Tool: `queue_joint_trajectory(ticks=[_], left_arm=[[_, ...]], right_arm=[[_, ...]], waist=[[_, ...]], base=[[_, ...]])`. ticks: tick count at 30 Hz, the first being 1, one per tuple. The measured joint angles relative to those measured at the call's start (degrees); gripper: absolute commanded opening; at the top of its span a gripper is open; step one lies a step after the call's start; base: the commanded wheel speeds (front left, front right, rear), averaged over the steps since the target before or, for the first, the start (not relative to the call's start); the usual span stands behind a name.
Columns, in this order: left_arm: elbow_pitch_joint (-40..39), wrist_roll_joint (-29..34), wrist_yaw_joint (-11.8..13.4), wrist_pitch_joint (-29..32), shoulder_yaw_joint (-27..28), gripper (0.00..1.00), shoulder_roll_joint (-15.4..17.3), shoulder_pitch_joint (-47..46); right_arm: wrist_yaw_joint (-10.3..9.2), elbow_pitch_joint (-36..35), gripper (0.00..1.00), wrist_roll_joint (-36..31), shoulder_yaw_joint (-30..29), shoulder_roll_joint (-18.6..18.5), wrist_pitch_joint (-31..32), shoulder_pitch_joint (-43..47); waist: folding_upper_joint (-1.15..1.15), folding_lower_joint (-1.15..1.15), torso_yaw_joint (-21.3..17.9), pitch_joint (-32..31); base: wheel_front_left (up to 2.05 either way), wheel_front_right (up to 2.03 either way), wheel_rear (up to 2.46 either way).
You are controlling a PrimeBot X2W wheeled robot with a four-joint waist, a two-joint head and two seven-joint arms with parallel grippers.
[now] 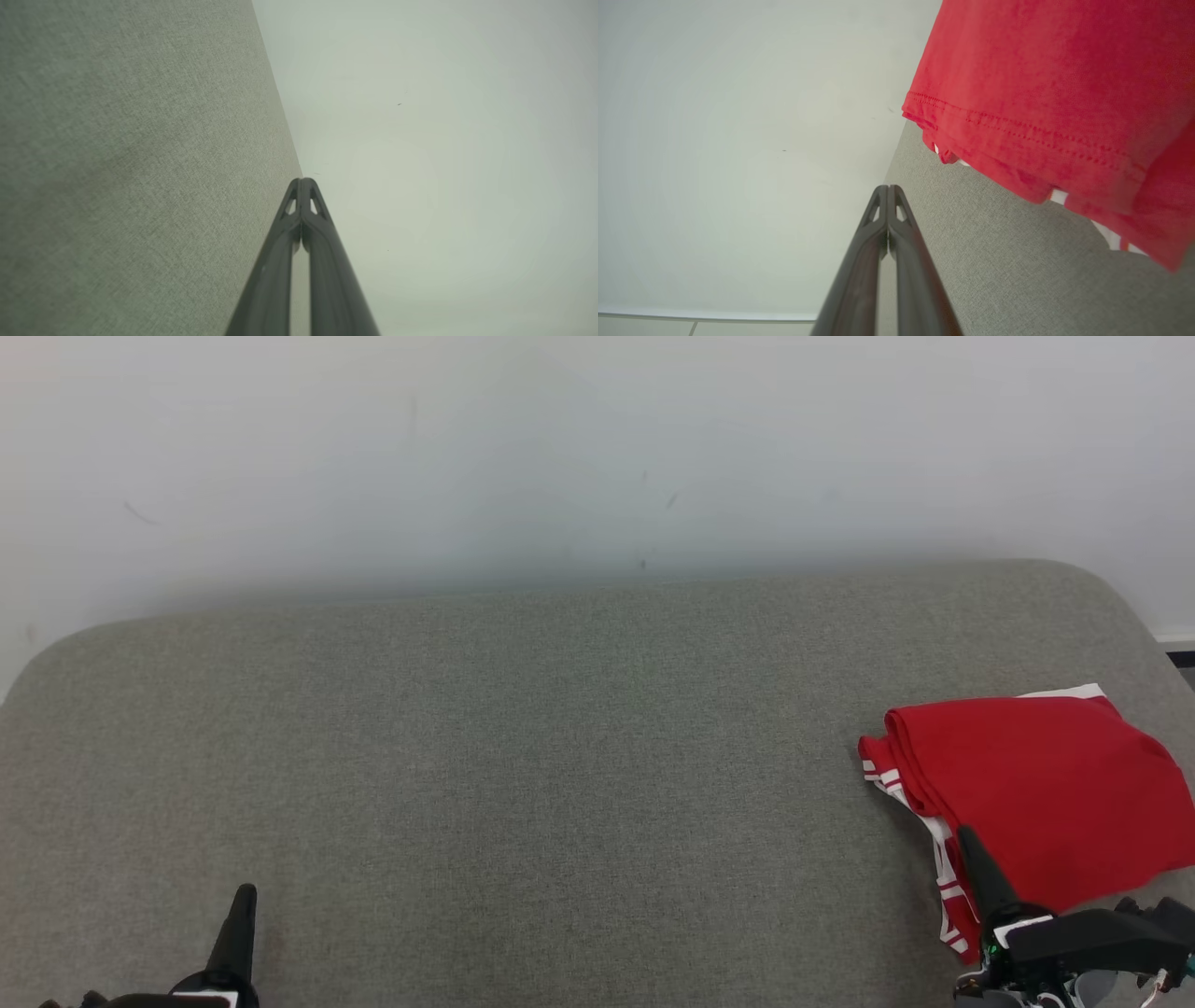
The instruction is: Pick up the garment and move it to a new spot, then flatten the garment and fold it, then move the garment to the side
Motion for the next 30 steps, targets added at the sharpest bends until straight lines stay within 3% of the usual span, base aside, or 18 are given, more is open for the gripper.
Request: queue_joint_trajectory(ticks=[17,30], left_arm=[[0.2,-14.5,-3.1,2.0,3.7,0.00,-1.4,-1.3],[0.2,-14.8,-3.1,2.0,3.8,0.00,-1.5,-2.1]], right_arm=[[1.25,-0.3,0.00,15.0,-1.2,0.1,1.5,-1.5],[1.25,-0.4,0.00,15.7,-1.2,0.1,1.5,-2.3]], waist=[[0.00,0.00,-1.1,1.2],[0.00,0.00,-1.1,1.2]], base=[[0.00,0.00,0.00],[0.00,0.00,0.00]])
